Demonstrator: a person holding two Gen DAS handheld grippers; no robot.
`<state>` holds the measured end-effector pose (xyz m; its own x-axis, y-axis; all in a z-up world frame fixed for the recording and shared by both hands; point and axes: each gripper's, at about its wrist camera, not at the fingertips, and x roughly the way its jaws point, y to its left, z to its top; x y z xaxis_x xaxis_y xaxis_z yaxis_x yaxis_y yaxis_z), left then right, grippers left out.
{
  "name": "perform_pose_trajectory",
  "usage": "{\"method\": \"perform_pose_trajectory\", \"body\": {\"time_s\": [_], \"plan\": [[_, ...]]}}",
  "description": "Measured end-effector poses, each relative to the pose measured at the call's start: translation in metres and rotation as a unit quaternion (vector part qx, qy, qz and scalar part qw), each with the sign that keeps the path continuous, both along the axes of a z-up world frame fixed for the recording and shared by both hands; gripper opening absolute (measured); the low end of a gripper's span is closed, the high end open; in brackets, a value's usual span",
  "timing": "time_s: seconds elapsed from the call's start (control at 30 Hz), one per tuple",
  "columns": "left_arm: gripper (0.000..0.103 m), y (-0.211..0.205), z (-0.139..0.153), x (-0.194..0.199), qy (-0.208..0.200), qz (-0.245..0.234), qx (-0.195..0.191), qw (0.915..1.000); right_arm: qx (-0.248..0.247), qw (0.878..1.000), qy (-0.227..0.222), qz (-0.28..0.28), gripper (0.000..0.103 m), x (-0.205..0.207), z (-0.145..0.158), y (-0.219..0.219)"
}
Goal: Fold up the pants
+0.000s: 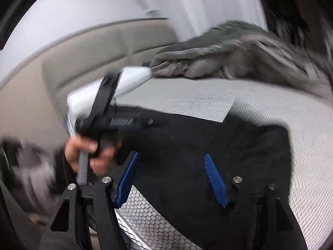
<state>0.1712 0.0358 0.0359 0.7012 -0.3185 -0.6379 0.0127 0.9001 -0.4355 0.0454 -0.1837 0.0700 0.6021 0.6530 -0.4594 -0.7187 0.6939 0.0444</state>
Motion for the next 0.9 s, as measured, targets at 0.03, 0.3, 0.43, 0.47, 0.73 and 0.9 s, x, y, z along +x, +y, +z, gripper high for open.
{"method": "perform_pose_trajectory", "body": {"time_s": [0.03,0.3,0.43,0.47,0.73,0.9], "plan": [[0.088,0.001,-0.001,-0.001,0.001,-0.006,-0.005,1.0,0.002,1.0,-0.004,-0.008,0.066,-0.004,-0.002,-0.006],[0.058,-0.064,-0.022,0.0,0.052,-0.16,-0.093,0.9813,0.029,0.977,0.079,-0.195,0.068,0.043,-0.04,-0.099],[0.058,-0.106,-0.042,0.014,0.112,-0.206,-0.111,0.9658,0.053,0.969,0.15,-0.188,0.068,0.06,-0.071,-0.12],[0.058,-0.113,-0.048,0.018,0.122,-0.206,-0.11,0.9647,0.052,0.97,0.154,-0.183,0.068,0.061,-0.074,-0.122],[0.019,-0.138,-0.051,0.037,0.112,-0.171,-0.126,0.9707,0.019,0.974,0.143,-0.174,0.068,0.068,-0.087,-0.102],[0.01,-0.135,-0.016,0.019,0.041,-0.169,-0.083,0.9812,0.022,0.973,0.143,-0.178,0.068,0.076,-0.078,-0.09]]}}
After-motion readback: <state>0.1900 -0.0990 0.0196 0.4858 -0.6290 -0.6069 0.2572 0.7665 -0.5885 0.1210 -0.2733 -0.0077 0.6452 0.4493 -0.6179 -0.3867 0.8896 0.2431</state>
